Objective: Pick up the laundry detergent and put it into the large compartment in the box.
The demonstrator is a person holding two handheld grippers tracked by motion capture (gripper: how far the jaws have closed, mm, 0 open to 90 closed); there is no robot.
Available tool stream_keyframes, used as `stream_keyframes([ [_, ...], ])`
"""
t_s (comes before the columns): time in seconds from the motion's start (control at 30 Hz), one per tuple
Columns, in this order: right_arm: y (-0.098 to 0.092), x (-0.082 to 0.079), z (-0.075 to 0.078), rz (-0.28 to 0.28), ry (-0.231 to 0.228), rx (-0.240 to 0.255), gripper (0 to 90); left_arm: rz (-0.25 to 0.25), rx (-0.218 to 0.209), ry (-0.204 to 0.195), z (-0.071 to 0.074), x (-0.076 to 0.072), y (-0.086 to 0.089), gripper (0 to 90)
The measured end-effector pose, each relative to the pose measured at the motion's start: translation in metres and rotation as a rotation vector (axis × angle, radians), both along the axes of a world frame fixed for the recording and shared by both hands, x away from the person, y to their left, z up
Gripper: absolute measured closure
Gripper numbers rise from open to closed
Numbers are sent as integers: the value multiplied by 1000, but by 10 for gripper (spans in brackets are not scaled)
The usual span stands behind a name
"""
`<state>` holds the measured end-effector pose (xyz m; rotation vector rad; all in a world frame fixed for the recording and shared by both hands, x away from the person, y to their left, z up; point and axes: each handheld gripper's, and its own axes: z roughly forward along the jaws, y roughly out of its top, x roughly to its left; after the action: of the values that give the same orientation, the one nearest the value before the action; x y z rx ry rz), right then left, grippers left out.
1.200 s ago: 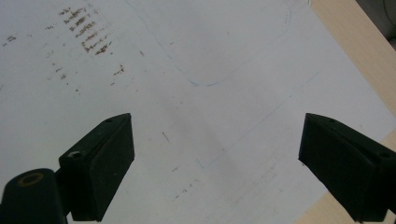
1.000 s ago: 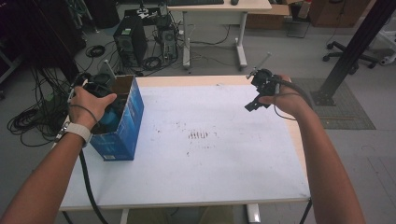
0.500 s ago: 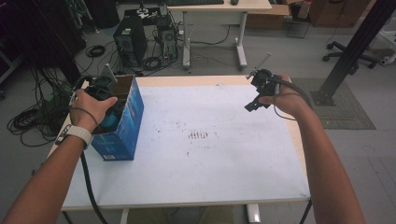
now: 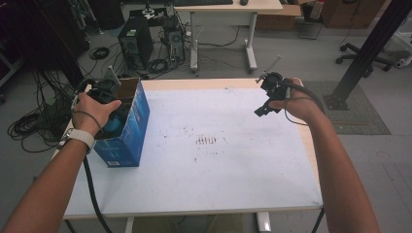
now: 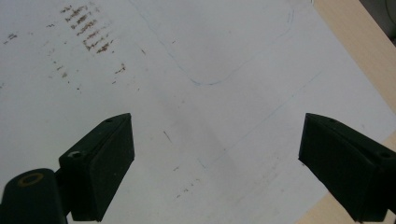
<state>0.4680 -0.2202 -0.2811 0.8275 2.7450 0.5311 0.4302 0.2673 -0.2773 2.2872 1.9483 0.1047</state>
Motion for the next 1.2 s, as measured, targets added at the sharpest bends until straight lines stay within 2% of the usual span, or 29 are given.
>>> stream_keyframes([
  [0.17, 0, 0, -1, -3, 3, -1, 104, 7, -19, 2, 1, 0, 2, 354],
  [0.4, 2, -1, -2, 2, 6, -3, 104, 5, -17, 7, 0, 0, 3, 337],
  [0.7, 0, -1, -2, -1, 6, -3, 104, 7, -20, 4, -1, 1, 5, 250],
  [1.2, -1, -3, 0, -3, 5, 1, 104, 0, 1, 1, 1, 0, 3, 233],
])
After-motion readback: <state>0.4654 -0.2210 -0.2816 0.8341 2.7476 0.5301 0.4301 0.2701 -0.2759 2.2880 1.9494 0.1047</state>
